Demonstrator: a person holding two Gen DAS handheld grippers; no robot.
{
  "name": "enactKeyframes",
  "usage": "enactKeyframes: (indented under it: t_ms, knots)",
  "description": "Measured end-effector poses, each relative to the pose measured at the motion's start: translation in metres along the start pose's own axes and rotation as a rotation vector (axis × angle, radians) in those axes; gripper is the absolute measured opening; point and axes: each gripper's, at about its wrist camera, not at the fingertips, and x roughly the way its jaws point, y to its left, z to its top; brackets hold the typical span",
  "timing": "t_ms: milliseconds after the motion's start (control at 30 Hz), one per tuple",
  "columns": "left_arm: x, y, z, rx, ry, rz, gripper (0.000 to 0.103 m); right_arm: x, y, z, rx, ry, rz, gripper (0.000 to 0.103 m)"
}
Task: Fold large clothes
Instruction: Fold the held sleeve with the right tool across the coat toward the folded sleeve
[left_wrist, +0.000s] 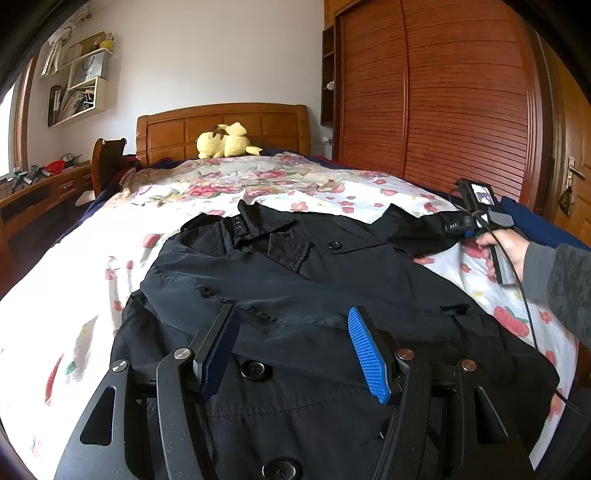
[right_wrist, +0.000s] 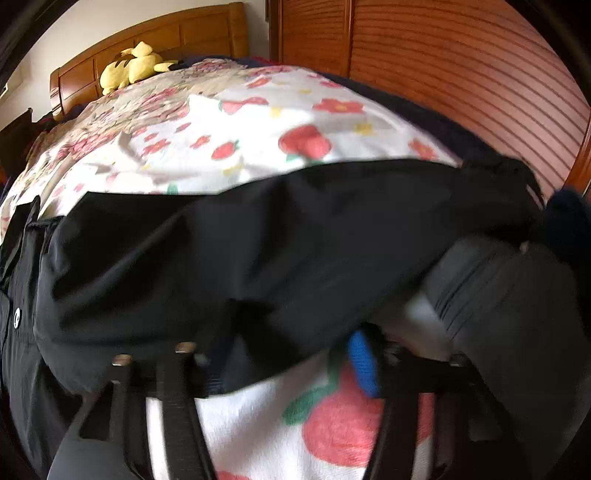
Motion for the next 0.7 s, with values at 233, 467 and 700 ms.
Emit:
enactKeyframes:
  t_ms: [233, 467, 700]
  knots:
    - [-0.002, 0.0, -0.001, 0.002, 0.0, -0.005, 0.063, -0.048, 0.027, 0.013, -0.128, -0.149, -0.001, 0.009]
    - [-0.003, 0.0, 0.0, 0.001, -0.005, -0.01, 0.063, -0.103, 0.081, -0.006, -0.244, -0.201, 0.176, 0.008]
    - [-0.01, 0.002, 0.001, -0.006, -0.029, -0.018, 0.063, -0.152, 0.137, -0.051, -0.39, -0.221, 0.356, 0.008]
